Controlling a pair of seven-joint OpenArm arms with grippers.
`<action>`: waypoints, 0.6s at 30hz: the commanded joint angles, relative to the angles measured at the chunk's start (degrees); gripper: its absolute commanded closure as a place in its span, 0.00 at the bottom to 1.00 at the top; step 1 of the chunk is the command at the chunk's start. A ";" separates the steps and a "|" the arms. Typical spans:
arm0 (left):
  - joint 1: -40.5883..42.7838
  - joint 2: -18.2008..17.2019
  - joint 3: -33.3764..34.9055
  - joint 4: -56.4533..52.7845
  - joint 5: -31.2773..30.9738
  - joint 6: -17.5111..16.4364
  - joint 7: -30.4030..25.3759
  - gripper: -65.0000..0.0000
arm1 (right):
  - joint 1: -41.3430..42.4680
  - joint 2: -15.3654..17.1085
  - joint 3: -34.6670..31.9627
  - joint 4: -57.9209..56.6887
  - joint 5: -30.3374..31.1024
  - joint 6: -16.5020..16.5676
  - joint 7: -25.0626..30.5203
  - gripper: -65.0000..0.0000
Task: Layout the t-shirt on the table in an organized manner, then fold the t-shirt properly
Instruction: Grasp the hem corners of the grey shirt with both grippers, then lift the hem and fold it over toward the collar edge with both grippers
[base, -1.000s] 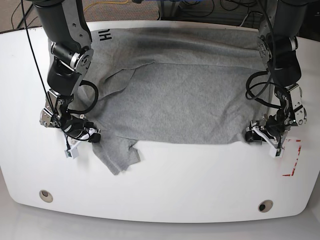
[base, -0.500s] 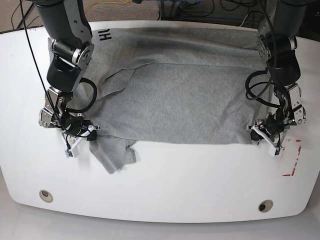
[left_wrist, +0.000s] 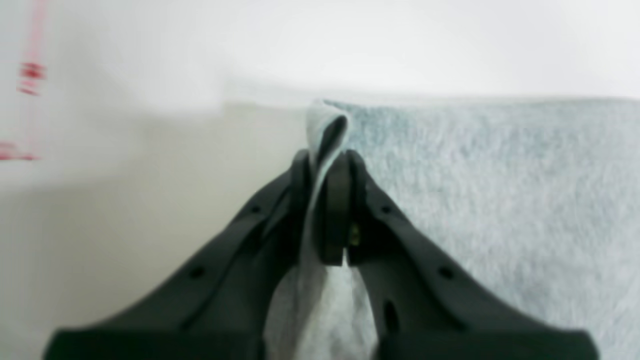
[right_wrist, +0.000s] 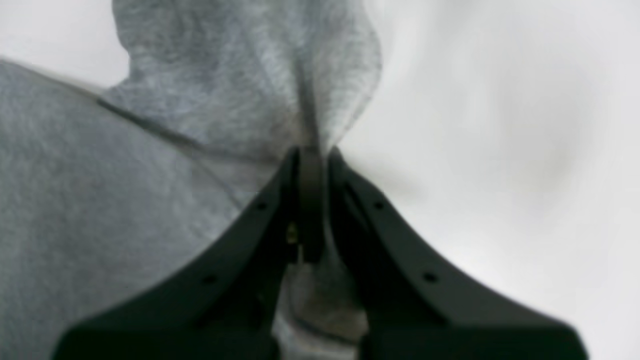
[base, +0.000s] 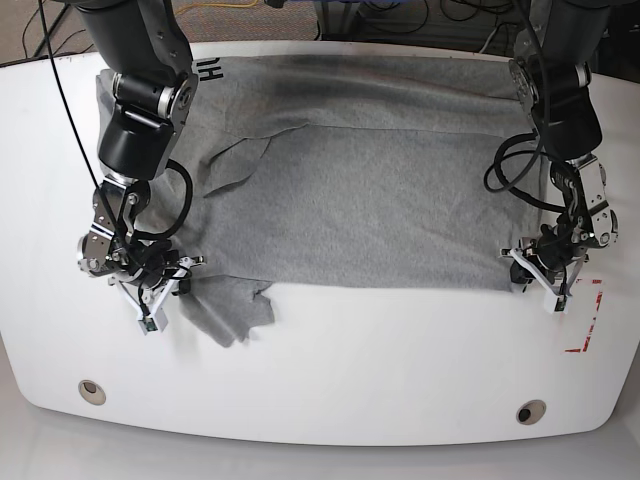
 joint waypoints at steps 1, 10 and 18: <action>-1.13 -0.88 -0.15 4.45 -0.73 -0.26 1.57 0.96 | 2.19 0.79 -0.03 4.48 0.70 -0.10 -0.52 1.00; 1.16 -0.88 -0.15 12.28 -0.73 -0.35 4.91 0.96 | 1.05 0.88 -0.03 14.06 0.79 -0.10 -6.94 1.00; 4.24 -1.06 -0.15 17.02 -0.73 -0.35 5.53 0.96 | -0.53 0.88 -0.03 22.77 0.79 -0.10 -13.44 1.00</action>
